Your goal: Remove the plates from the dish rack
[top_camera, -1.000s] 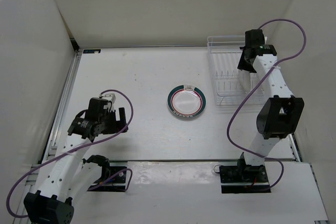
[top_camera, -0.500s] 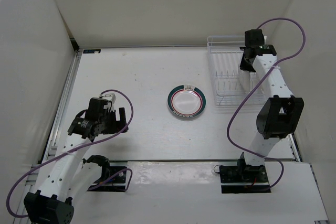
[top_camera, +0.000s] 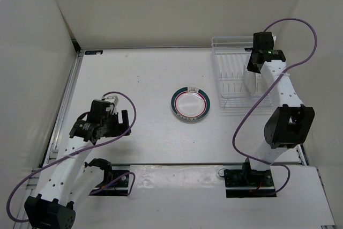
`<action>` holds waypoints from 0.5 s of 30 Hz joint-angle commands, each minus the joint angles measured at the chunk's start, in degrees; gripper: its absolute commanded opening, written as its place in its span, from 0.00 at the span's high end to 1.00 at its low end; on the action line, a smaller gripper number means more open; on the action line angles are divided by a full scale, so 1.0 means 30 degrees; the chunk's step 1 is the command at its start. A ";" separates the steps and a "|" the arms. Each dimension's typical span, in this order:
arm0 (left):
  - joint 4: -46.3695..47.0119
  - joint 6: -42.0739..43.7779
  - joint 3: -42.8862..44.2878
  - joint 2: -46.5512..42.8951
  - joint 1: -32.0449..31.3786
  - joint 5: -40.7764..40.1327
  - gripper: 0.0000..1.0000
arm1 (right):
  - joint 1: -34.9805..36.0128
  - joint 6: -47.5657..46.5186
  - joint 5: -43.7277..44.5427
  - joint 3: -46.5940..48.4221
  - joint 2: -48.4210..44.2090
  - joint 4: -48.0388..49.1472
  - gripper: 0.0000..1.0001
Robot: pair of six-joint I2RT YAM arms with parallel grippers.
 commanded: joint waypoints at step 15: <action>0.0310 -0.0172 0.0127 0.0272 -0.0043 0.0295 0.00 | -0.1317 0.0707 -0.2642 -0.3016 0.0013 0.2689 1.00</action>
